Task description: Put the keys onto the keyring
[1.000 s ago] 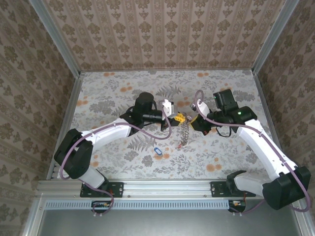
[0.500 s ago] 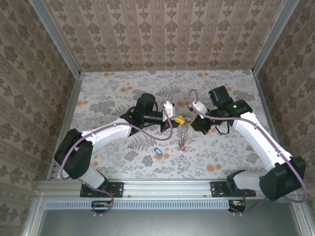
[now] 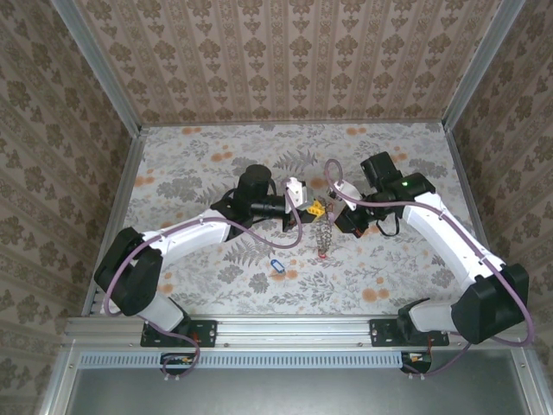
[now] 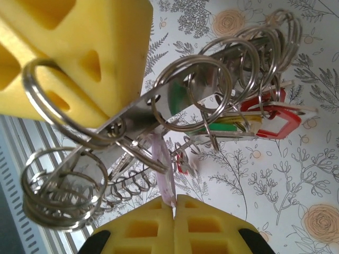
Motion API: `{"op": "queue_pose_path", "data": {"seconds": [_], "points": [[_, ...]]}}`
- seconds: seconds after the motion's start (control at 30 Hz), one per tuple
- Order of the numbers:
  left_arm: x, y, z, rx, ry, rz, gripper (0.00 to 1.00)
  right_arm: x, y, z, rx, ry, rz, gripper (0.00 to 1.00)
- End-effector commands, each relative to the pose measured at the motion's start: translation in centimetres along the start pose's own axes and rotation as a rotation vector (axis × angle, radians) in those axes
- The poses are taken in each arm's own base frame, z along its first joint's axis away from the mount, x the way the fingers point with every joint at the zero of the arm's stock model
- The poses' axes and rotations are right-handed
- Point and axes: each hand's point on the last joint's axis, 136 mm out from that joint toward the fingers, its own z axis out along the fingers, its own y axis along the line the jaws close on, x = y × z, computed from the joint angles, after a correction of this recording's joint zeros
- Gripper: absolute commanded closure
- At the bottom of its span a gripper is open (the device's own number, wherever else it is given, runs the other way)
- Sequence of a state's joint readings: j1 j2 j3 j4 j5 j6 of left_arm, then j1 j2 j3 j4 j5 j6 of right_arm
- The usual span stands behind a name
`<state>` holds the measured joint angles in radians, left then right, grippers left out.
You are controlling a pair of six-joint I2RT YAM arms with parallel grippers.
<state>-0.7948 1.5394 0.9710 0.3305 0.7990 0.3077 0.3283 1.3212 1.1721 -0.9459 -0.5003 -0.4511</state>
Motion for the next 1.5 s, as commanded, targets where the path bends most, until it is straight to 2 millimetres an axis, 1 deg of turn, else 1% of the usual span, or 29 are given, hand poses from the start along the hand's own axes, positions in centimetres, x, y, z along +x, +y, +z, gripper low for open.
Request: {"op": "queue_pose_path", "data": {"seconds": [0.0,0.13,0.27,0.37,0.5,0.63,0.7,0.73,0.77,0.8,0.83,0.87,0.9,0.97,1.03,1.1,1.17,1.2,1.23,1.3,1.4,1.43,1.47], "points": [[-3.6,-0.4,-1.0,-0.006,-0.097,0.083,1.0,1.6,0.0,0.4,0.006,0.061,0.011,1.0],[-3.0,-0.5,-0.8,-0.006,-0.07,0.08,1.0,0.4,0.0,-0.5,0.029,0.009,-0.012,1.0],[-1.0,-0.3,-0.4,-0.022,0.026,0.082,1.0,-0.9,0.5,-1.9,0.043,-0.06,-0.04,1.0],[0.1,-0.1,-0.4,-0.037,0.084,0.08,1.0,-1.4,1.2,-2.6,0.021,-0.084,-0.053,1.0],[0.6,0.2,-0.2,-0.049,0.118,0.083,1.0,-1.9,1.8,-2.6,-0.012,-0.105,-0.058,1.0],[0.9,0.1,0.1,-0.036,0.138,0.09,1.0,-2.3,1.3,-2.2,0.0,-0.128,-0.047,1.0],[1.0,0.1,0.2,-0.036,0.147,0.092,1.0,-2.3,0.7,-2.0,0.029,-0.129,-0.038,1.0],[1.2,0.1,0.2,-0.038,0.155,0.088,1.0,-2.0,0.1,-1.8,0.059,-0.12,-0.035,0.97],[1.2,0.1,0.2,-0.041,0.158,0.089,1.0,-1.6,-0.6,-1.6,0.097,-0.102,-0.029,0.91],[1.3,0.1,0.2,-0.046,0.166,0.088,1.0,-1.0,-1.8,-1.4,0.158,-0.076,-0.015,0.84],[1.3,0.1,0.1,-0.045,0.173,0.088,1.0,-0.4,-3.0,-1.2,0.222,-0.054,0.013,0.78],[1.6,0.6,0.0,-0.069,0.196,0.092,1.0,0.0,-4.0,-1.2,0.272,-0.039,0.033,0.74],[2.0,0.7,-0.2,-0.076,0.22,0.094,1.0,0.5,-4.9,-1.3,0.314,-0.027,0.056,0.71],[2.5,0.9,-0.5,-0.083,0.27,0.106,1.0,0.7,-6.0,-1.7,0.364,-0.042,0.107,0.69],[3.1,1.1,-1.0,-0.079,0.323,0.113,1.0,0.4,-6.6,-2.4,0.396,-0.101,0.159,0.66],[3.6,1.3,-1.4,-0.062,0.368,0.117,1.0,0.0,-7.3,-3.2,0.435,-0.176,0.232,0.6],[4.2,1.3,-1.5,-0.039,0.423,0.123,1.0,-0.3,-8.1,-4.3,0.471,-0.25,0.302,0.58],[4.6,1.2,-1.5,-0.022,0.445,0.125,1.0,-0.1,-8.8,-4.9,0.507,-0.284,0.357,0.55],[4.7,1.1,-1.4,-0.004,0.461,0.129,1.0,0.0,-9.3,-5.4,0.54,-0.311,0.406,0.54],[5.1,0.9,-0.9,0.031,0.487,0.127,1.0,1.0,-10.7,-6.6,0.616,-0.349,0.517,0.5],[5.5,0.7,0.4,0.069,0.51,0.123,1.0,2.7,-12.2,-8.1,0.692,-0.392,0.685,0.48],[5.8,0.7,1.0,0.08,0.516,0.122,1.0,3.4,-12.5,-8.2,0.693,-0.397,0.741,0.46],[6.0,0.6,1.6,0.091,0.519,0.126,1.0,3.7,-12.5,-8.2,0.682,-0.404,0.774,0.46]]}}
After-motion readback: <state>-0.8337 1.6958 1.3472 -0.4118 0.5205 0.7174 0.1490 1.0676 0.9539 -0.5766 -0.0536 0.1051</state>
